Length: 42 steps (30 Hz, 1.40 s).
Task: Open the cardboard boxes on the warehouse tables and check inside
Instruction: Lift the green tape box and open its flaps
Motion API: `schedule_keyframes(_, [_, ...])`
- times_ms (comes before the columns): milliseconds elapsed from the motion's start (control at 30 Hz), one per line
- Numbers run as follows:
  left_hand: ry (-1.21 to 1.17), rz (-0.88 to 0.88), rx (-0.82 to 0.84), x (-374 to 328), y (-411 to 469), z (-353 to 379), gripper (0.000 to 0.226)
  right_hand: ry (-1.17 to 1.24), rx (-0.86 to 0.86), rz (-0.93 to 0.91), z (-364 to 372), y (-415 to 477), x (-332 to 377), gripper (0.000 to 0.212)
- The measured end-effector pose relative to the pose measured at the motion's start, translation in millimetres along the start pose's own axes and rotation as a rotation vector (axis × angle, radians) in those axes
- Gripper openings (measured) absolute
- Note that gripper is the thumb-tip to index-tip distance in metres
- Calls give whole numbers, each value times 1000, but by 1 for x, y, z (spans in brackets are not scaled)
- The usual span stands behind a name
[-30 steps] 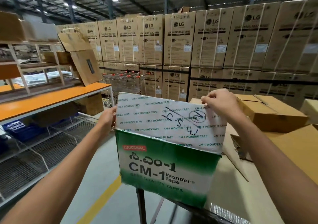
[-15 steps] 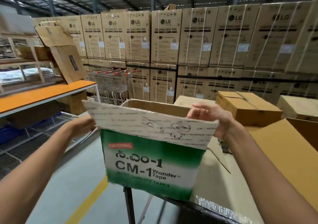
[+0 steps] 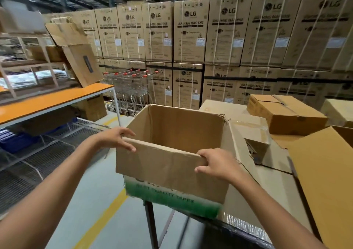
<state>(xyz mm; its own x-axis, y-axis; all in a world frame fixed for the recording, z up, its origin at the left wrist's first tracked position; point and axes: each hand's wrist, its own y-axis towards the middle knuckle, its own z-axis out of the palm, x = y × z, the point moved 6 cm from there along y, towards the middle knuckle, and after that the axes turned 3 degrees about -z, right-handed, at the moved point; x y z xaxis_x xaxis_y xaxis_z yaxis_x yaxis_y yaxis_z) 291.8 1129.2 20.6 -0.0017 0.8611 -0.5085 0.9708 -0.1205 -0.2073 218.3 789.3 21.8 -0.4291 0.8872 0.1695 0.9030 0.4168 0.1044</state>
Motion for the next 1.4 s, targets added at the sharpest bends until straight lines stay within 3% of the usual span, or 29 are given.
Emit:
schedule_keyframes(67, [0, -3, -43, 0, 6, -2, 113, -50, -46, 20, -1, -5, -6, 40])
schedule_keyframes(133, [5, 11, -45, 1, 9, 0, 110, -156, 11, 95, 1, -13, -24, 54])
schedule_keyframes(200, [-3, 26, -23, -1, 7, 4, 104, -104, 69, 213, 5, -21, -49, 66])
schedule_keyframes(333, [-37, 42, -130, -10, 5, 11, 46, 51, -9, 225, 8, -32, -68, 55])
schedule_keyframes(400, [-42, 72, -184, -19, 3, 21, 37, 42, -13, 241, 5, -42, -74, 50])
schedule_keyframes(600, [38, 133, -341, -58, 3, 54, 48, -22, -22, 324, -5, -75, -111, 54])
schedule_keyframes(833, [-22, 43, -499, -81, -4, 93, 61, 31, -316, 297, 0, -97, -118, 50])
schedule_keyframes(1133, [15, -49, -396, -77, -23, 100, 76, 71, -293, 387, 1, -99, -115, 54])
schedule_keyframes(1267, [91, 30, -405, -81, -37, 96, 99, 69, -298, 428, 3, -106, -104, 71])
schedule_keyframes(1400, [15, 141, -477, -78, -63, 101, 93, 95, -415, 407, 7, -111, -70, 76])
